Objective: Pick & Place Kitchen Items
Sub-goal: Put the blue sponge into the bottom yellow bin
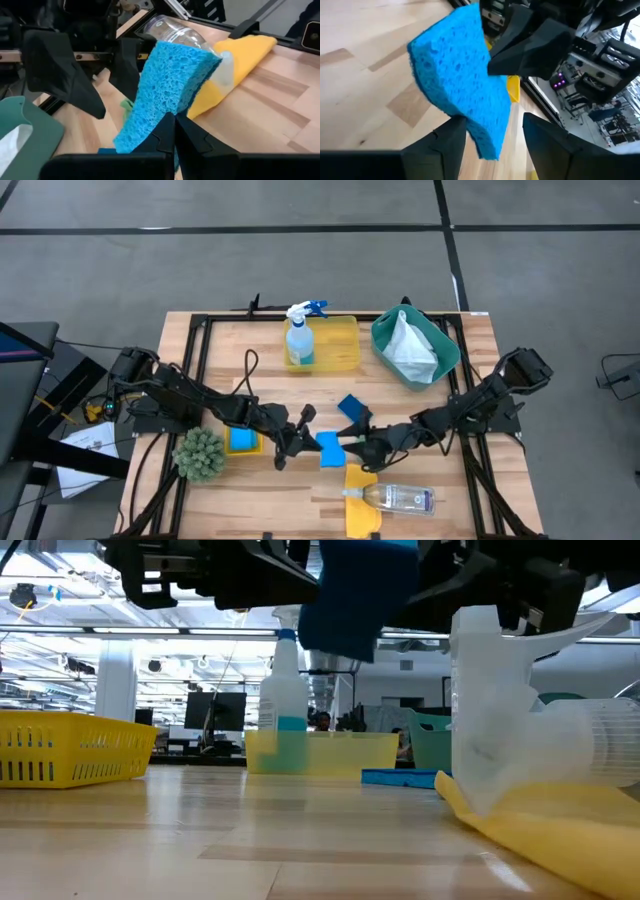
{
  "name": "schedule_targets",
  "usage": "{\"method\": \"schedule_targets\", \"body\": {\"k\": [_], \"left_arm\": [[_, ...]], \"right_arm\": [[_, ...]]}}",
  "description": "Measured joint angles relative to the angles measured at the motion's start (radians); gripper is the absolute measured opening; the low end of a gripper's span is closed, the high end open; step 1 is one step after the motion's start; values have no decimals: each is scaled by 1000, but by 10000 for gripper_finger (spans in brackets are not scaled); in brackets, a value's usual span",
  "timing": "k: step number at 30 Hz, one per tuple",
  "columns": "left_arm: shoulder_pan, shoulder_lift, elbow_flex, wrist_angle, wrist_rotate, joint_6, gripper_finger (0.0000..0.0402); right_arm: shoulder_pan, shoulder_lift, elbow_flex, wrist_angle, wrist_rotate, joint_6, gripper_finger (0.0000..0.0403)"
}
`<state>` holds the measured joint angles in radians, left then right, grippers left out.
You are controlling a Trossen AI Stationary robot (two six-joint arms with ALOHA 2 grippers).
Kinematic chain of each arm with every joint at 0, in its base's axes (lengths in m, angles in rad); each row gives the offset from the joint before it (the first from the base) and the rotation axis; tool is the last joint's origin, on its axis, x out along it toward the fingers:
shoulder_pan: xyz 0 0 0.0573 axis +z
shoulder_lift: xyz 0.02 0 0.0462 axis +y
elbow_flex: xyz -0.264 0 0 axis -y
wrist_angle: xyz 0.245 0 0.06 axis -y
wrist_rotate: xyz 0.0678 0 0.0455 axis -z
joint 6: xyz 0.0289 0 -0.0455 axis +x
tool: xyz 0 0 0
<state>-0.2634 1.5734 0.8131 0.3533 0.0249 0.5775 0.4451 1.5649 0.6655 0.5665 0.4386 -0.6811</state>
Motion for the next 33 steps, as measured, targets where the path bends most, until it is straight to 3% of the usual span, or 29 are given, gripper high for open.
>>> {"method": "schedule_targets", "body": {"k": [10, 15, 19, 33], "left_arm": [[1, 0, 2, -24, -11, 1, 0], [3, 0, 2, -78, -70, -7, 0], [13, 0, 2, -111, -105, -28, 0], [36, 0, 2, -49, -128, -64, 0]], "right_arm": [[5, -1, 2, -44, 10, 62, 171], [34, -20, 2, -69, 99, 61, 175], [55, -70, 2, -79, 110, 61, 179], [62, -115, 2, -151, 139, 104, 178]]}}
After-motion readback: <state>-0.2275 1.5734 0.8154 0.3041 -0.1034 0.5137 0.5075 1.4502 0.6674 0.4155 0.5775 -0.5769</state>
